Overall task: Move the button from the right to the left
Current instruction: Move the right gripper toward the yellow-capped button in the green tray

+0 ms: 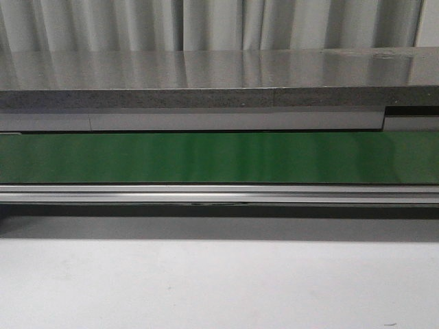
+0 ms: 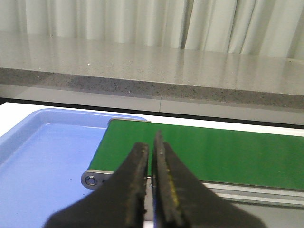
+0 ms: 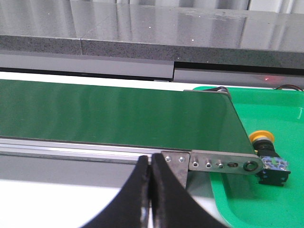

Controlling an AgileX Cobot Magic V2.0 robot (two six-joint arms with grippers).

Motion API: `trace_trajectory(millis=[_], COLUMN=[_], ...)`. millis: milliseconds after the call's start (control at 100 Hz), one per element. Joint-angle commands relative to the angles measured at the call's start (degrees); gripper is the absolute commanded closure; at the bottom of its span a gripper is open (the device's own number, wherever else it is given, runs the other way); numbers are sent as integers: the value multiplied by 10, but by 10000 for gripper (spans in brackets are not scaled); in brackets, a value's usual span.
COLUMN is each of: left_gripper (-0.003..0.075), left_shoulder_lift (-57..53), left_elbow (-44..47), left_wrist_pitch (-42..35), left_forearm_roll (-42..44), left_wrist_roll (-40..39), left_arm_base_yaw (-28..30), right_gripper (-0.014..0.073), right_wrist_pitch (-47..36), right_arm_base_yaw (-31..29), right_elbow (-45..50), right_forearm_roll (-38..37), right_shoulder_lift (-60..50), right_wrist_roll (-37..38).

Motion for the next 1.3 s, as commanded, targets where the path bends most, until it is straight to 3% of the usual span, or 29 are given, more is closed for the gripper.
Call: trace_trajectory(millis=[0, 470, 670, 960, 1170, 1290], left_gripper=[715, 715, 715, 715, 715, 715], left_shoulder_lift=[-21, -21, -21, -21, -21, -21], left_elbow=[23, 23, 23, 23, 23, 23], left_wrist_pitch=[-45, -45, -45, -45, -45, -45], left_forearm_roll=[-4, -4, -4, -4, -4, -4], left_wrist_roll=[-6, -6, -6, -6, -6, -6], left_arm_base_yaw=[-5, -5, -5, -5, -5, -5], right_gripper=[662, 662, 662, 662, 662, 662], right_wrist_pitch=[-47, -47, -52, -52, -122, -92], right_arm_base_yaw=[1, 1, 1, 1, 1, 0], right_elbow=[0, 0, 0, 0, -8, -48], right_forearm_roll=[-5, -5, -89, -89, -73, -40], right_shoulder_lift=[-9, -9, -9, -9, -9, -5], right_wrist_roll=[-1, -1, -19, -19, -19, -19])
